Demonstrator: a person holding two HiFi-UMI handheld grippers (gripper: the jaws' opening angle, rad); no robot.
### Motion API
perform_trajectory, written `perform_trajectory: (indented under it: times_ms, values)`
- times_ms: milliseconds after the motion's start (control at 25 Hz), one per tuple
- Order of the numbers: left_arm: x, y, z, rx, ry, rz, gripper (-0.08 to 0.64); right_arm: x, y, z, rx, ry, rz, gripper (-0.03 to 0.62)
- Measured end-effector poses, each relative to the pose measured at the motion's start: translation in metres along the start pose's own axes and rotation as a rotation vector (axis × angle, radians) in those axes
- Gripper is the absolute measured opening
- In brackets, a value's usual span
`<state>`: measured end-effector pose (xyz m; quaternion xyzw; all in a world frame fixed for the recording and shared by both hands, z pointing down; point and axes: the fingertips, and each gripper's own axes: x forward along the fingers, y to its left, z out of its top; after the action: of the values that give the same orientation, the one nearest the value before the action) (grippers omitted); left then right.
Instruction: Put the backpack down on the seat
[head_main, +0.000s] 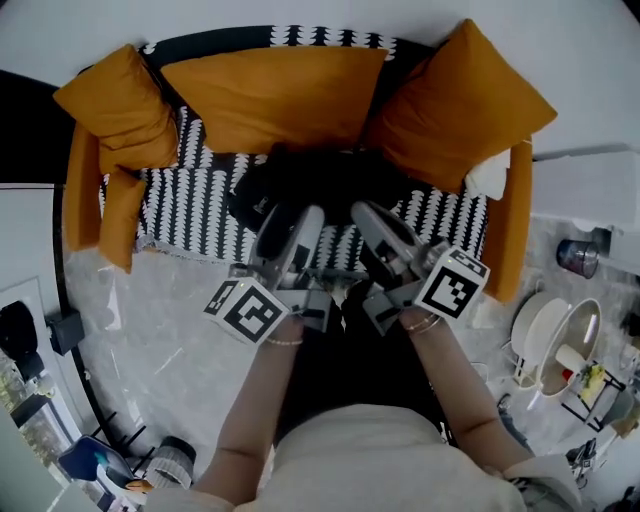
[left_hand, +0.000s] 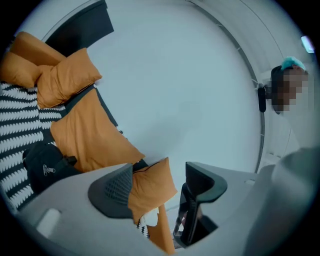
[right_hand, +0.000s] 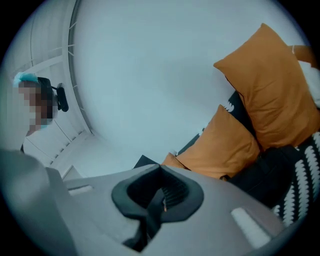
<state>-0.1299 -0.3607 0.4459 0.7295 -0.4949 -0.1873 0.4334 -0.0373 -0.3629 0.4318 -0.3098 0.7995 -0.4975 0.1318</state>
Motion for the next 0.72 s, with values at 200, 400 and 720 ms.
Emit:
perform_trajectory:
  times_ms: [200, 400, 720]
  values:
    - [-0.004, -0.042, 0.008, 0.079, 0.025, -0.066, 0.253, -0.009, 0.044, 0.024, -0.075, -0.023, 0.054, 0.003]
    - [-0.009, -0.083, 0.018, 0.14, 0.014, -0.147, 0.175, -0.017, 0.073, 0.043, -0.16, -0.023, 0.074, 0.003]
    - [-0.012, -0.143, 0.047, 0.253, 0.009, -0.254, 0.055, -0.023, 0.117, 0.053, -0.247, -0.039, 0.122, 0.003]
